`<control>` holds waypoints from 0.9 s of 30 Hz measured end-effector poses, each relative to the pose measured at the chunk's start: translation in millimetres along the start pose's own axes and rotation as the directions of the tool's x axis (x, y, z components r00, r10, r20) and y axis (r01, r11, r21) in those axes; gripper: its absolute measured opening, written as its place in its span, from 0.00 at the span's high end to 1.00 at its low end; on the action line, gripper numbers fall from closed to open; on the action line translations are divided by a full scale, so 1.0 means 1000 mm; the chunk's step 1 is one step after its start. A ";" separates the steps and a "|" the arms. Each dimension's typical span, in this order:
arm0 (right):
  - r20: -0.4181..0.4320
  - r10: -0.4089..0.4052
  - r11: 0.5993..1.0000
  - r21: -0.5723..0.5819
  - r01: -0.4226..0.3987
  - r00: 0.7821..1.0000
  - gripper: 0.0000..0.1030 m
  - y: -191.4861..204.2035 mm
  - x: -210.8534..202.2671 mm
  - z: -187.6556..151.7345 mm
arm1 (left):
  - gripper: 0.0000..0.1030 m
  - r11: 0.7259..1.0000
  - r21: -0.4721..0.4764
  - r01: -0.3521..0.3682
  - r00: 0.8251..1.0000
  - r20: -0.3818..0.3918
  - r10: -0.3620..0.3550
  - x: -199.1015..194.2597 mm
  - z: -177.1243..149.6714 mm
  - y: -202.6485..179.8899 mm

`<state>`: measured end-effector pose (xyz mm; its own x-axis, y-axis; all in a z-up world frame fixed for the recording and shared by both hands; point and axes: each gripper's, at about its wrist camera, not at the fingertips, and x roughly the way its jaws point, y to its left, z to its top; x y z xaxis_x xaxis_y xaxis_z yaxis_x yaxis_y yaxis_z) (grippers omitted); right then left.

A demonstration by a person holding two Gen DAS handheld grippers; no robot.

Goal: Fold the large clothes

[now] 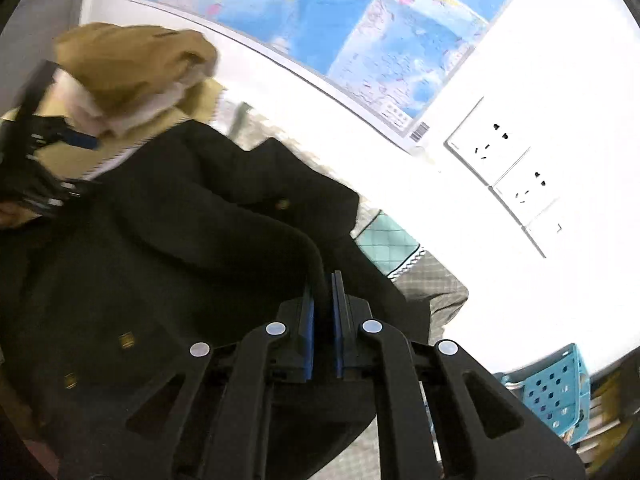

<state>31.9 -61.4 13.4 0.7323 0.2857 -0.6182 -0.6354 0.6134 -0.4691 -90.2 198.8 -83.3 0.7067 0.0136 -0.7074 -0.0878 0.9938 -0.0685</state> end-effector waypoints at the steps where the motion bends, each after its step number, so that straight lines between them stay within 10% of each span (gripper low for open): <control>1: -0.024 0.024 0.999 0.027 -0.024 0.999 0.87 -0.007 0.013 -0.004 | 0.19 1.000 0.006 0.002 1.000 -0.002 -0.002 0.000 0.002 -0.001; 3: -0.091 0.054 0.996 0.078 -0.047 0.994 0.77 -0.014 0.049 -0.012 | 0.19 0.999 0.032 -0.004 1.000 0.001 0.004 -0.001 0.006 -0.005; 7: -0.095 0.057 0.977 0.209 -0.036 0.994 0.28 -0.028 0.068 -0.031 | 0.19 0.996 0.088 -0.006 1.000 0.021 0.004 0.000 0.019 -0.021; 14: 0.087 0.172 0.838 0.510 -0.192 0.981 0.16 -0.086 0.034 -0.087 | 0.18 0.988 0.154 0.018 1.000 -0.002 -0.018 0.022 0.043 -0.043; 19: 0.052 0.259 0.754 0.614 -0.235 0.965 0.16 -0.081 0.067 -0.119 | 0.18 0.982 0.189 -0.025 0.998 -0.058 0.037 0.054 0.052 -0.047; 21: 0.032 0.296 0.732 0.634 -0.248 0.955 0.30 -0.078 0.085 -0.121 | 0.20 0.978 0.193 -0.075 0.993 -0.070 0.090 0.065 0.054 -0.045; 23: 0.018 0.336 0.721 0.638 -0.270 0.942 0.79 -0.072 0.093 -0.120 | 0.24 0.983 0.156 -0.099 0.990 -0.079 0.113 0.071 0.059 -0.039; 27: 0.107 0.357 0.710 0.614 -0.344 0.928 0.94 -0.072 0.071 -0.117 | 0.28 0.975 0.146 -0.168 0.983 -0.048 0.176 0.067 0.063 -0.036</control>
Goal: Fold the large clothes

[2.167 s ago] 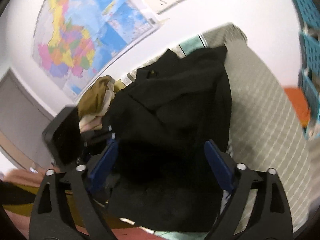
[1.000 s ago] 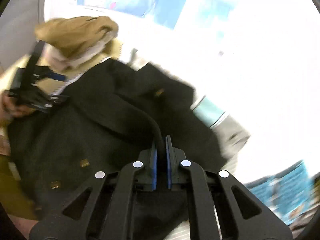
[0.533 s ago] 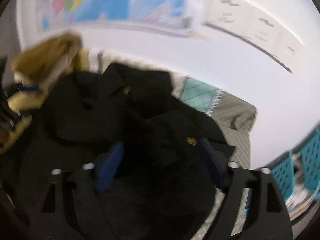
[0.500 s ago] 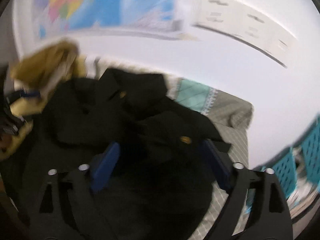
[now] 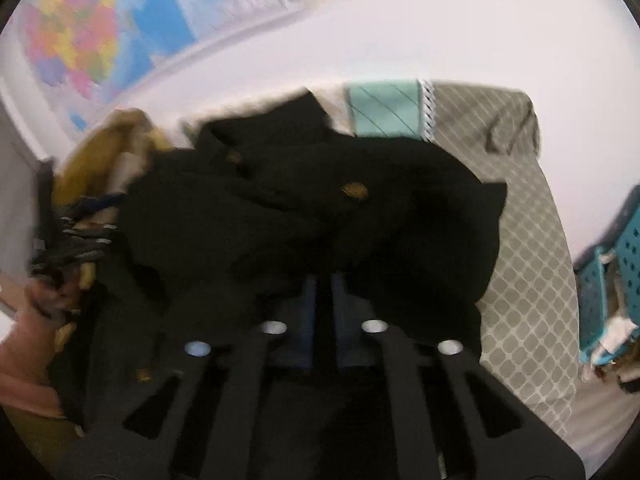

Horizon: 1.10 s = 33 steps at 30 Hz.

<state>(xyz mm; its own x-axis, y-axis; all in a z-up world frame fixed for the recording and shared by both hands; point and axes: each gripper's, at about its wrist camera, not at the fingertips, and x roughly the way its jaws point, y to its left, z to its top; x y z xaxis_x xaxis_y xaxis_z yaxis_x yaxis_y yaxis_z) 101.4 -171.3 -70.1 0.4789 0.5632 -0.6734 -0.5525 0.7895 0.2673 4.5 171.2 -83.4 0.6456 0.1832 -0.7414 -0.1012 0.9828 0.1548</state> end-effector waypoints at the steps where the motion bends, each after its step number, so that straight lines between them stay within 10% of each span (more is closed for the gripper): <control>1: 0.033 0.024 0.999 0.023 -0.024 0.999 0.95 -0.003 -0.012 0.000 | 0.28 1.000 -0.002 -0.018 1.000 0.003 0.018 -0.002 0.001 0.001; 6: 0.118 0.055 0.993 0.101 -0.068 0.991 0.87 -0.019 -0.049 -0.007 | 0.28 0.999 -0.002 -0.048 0.999 0.011 0.048 -0.006 0.005 0.005; 8: 0.090 0.000 0.993 0.115 -0.011 0.996 0.48 -0.023 -0.042 -0.006 | 0.28 0.999 0.003 -0.047 0.999 0.012 0.047 -0.006 0.005 0.004; 10: 0.077 -0.024 0.990 0.141 0.013 0.997 0.33 -0.029 -0.030 -0.003 | 0.27 0.998 0.008 -0.055 0.998 0.013 0.054 -0.006 0.005 0.003; 16: 0.022 0.052 0.961 0.271 -0.056 0.998 0.24 -0.052 0.030 0.023 | 0.26 0.999 -0.010 -0.031 0.999 -0.011 0.031 -0.002 0.004 0.003; 20: 0.046 0.137 0.954 0.264 -0.145 0.989 0.84 -0.047 0.035 0.022 | 0.26 1.000 -0.024 -0.017 1.000 -0.016 0.016 -0.001 0.001 0.004; 26: 0.192 0.066 0.952 0.283 -0.119 0.979 0.85 -0.048 -0.030 -0.007 | 0.25 0.999 -0.046 -0.004 1.000 -0.009 0.003 -0.002 0.001 0.009; 33: 0.054 -0.093 0.964 0.256 0.076 0.994 0.59 -0.042 -0.031 -0.042 | 0.22 0.996 -0.018 -0.088 0.996 0.014 0.089 -0.008 -0.007 0.006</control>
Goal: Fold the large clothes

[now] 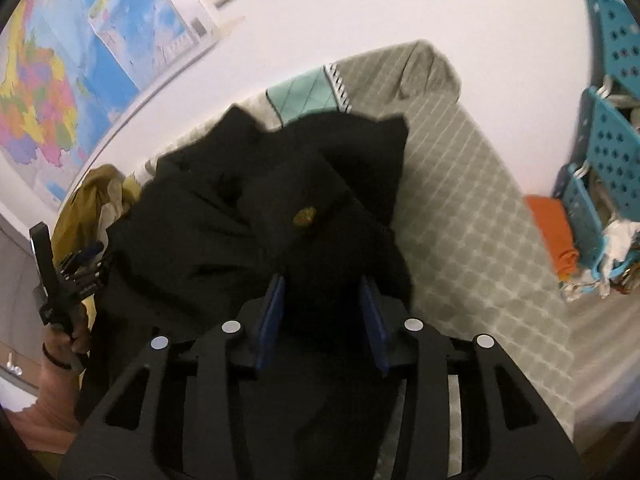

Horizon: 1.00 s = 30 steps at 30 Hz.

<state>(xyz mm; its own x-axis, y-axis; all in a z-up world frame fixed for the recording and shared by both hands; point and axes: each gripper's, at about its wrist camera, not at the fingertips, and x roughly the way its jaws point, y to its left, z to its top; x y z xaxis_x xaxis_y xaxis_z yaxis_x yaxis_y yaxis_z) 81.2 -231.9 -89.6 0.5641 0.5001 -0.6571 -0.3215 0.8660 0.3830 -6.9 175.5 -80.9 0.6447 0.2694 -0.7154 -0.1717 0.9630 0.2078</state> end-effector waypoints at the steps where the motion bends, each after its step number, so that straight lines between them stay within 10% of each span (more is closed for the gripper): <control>1: 0.048 -0.019 1.000 -0.014 0.019 0.999 0.52 0.004 -0.012 0.002 | 0.22 1.000 0.003 -0.018 1.000 0.000 0.018 -0.002 -0.002 0.001; 8: 0.204 -0.041 0.970 -0.225 0.088 0.978 0.41 0.071 -0.031 0.021 | 0.22 1.000 -0.004 -0.008 1.000 0.009 0.008 -0.013 -0.009 0.011; 17: 0.008 -0.145 0.955 -0.259 0.142 0.989 0.44 0.063 0.073 0.042 | 0.21 1.000 -0.017 0.005 1.000 -0.016 -0.006 -0.009 -0.019 0.011; 24: 0.104 -0.072 0.968 -0.231 0.095 0.992 0.22 0.071 0.015 0.027 | 0.17 0.995 -0.066 0.072 0.997 0.017 -0.071 -0.031 -0.034 0.025; 30: 0.073 0.003 0.970 -0.241 0.015 0.997 0.22 0.062 -0.024 0.000 | 0.12 0.978 -0.076 0.194 0.981 0.031 -0.192 -0.069 -0.071 0.039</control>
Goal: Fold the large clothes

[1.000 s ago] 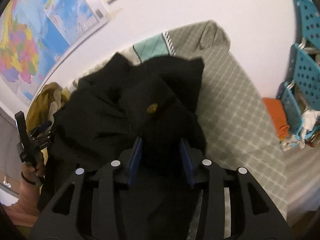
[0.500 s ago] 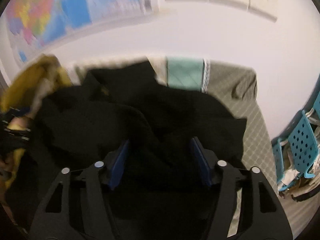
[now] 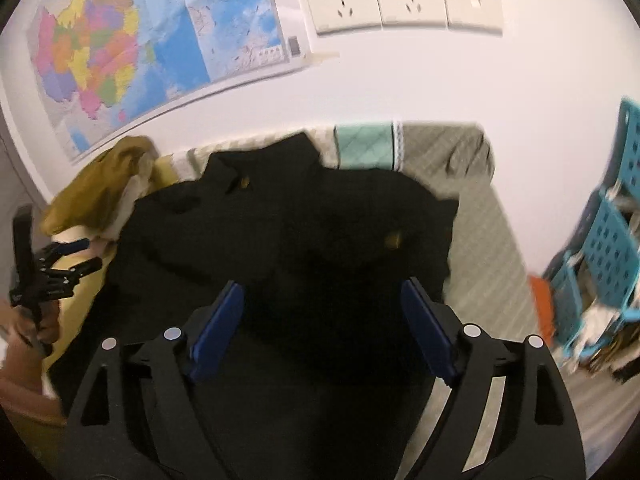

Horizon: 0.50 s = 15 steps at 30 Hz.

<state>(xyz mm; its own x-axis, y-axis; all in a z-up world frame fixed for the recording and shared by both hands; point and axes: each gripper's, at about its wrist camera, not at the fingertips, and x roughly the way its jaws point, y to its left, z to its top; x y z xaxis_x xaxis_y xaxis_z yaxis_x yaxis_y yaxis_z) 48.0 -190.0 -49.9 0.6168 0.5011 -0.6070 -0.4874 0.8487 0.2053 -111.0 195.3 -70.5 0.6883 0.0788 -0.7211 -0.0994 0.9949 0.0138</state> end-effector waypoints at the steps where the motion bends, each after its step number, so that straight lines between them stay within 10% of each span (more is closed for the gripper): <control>1: -0.012 0.006 1.000 0.014 -0.005 1.000 0.22 -0.003 -0.006 -0.008 | 0.10 1.000 -0.003 0.028 1.000 -0.014 -0.028 -0.005 -0.009 0.001; 15: -0.045 0.234 0.939 0.269 -0.213 0.971 0.11 -0.048 -0.065 -0.123 | 0.07 0.949 -0.101 0.298 0.930 -0.194 -0.312 -0.029 -0.096 -0.012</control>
<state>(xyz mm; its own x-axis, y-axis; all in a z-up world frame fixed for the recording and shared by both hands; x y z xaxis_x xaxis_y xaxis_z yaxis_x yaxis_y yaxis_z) -45.0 -283.9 -114.4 0.4576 0.6773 -0.5761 -0.4228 0.7357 0.5291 -199.1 175.5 -116.0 0.5322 -0.2495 -0.8090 0.0384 0.9617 -0.2714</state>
